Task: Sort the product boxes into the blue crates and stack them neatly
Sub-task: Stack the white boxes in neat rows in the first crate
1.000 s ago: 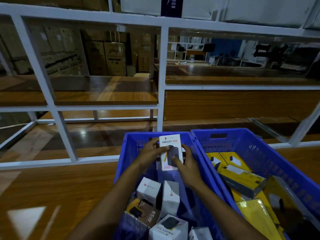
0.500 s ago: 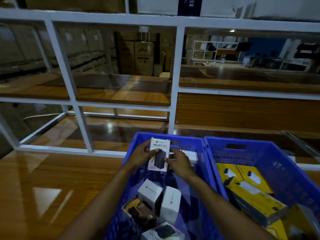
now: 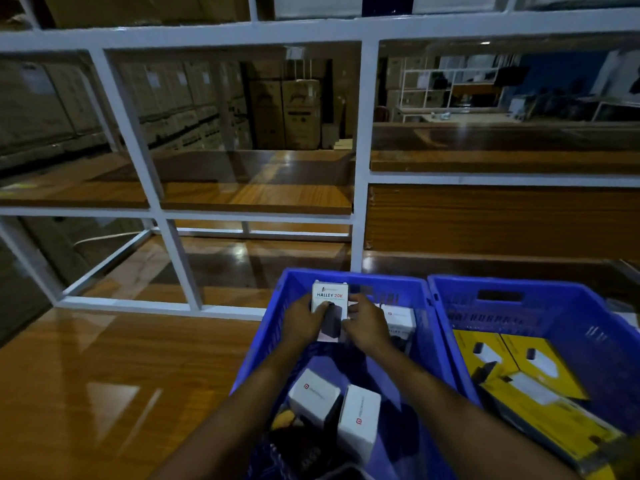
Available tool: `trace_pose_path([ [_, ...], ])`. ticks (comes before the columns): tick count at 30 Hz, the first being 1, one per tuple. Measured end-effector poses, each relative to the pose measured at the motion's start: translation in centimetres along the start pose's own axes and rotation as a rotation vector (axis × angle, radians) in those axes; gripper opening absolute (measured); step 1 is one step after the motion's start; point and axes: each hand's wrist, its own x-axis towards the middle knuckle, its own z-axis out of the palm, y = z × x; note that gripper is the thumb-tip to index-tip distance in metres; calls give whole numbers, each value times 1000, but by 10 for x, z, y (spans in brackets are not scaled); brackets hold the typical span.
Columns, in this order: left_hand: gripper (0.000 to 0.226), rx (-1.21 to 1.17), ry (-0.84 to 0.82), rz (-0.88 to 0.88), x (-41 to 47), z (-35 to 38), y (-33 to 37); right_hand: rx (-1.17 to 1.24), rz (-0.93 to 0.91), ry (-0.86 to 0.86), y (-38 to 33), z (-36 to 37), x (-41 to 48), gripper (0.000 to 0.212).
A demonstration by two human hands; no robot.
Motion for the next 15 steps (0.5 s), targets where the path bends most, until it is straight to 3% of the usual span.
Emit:
trace_pose_path([
  [7,43,23,-52,-153,29,28,-24,-361,-59,47,9,-1,11,21],
  [10,51,56,-41,-153,36,39,-31,-442,-50,30,11,-5,13,26],
  [15,45,-72,-77,-198,19,44,-31,-532,-139,-25,12,-5,13,48],
])
